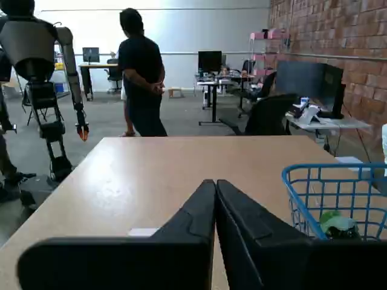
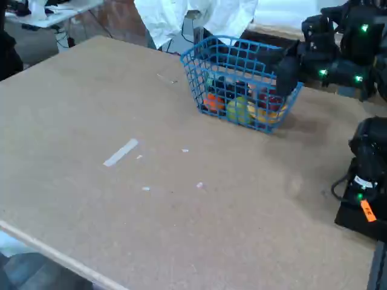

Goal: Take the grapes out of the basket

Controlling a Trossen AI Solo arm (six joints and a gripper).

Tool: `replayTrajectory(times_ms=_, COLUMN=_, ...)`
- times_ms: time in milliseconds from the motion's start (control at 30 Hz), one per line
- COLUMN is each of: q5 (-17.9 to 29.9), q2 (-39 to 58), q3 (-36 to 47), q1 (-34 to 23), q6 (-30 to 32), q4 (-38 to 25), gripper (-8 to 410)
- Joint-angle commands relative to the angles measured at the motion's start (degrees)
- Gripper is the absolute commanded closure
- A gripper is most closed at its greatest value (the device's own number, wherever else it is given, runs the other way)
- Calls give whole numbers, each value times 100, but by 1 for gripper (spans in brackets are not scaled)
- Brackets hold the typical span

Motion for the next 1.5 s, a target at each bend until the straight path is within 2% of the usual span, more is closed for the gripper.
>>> replayTrajectory(times_ms=0, q5=-9, q2=0, q3=7, q1=4, q6=-9, q4=35, gripper=402)
replayTrajectory(times_ms=967, q5=11, q2=0, q3=7, q1=4, q6=149, q4=72, gripper=402)
replayTrajectory(times_ms=1067, q5=212, q2=0, q3=31, q1=4, q6=140, q4=177, gripper=402)
replayTrajectory(times_ms=1300, q5=1449, q2=2, q3=579, q1=4, q6=94, q4=157, gripper=402)
replayTrajectory(times_ms=1467, q5=1589, q2=42, q3=1132, q1=4, q6=-389, q4=157, gripper=402)
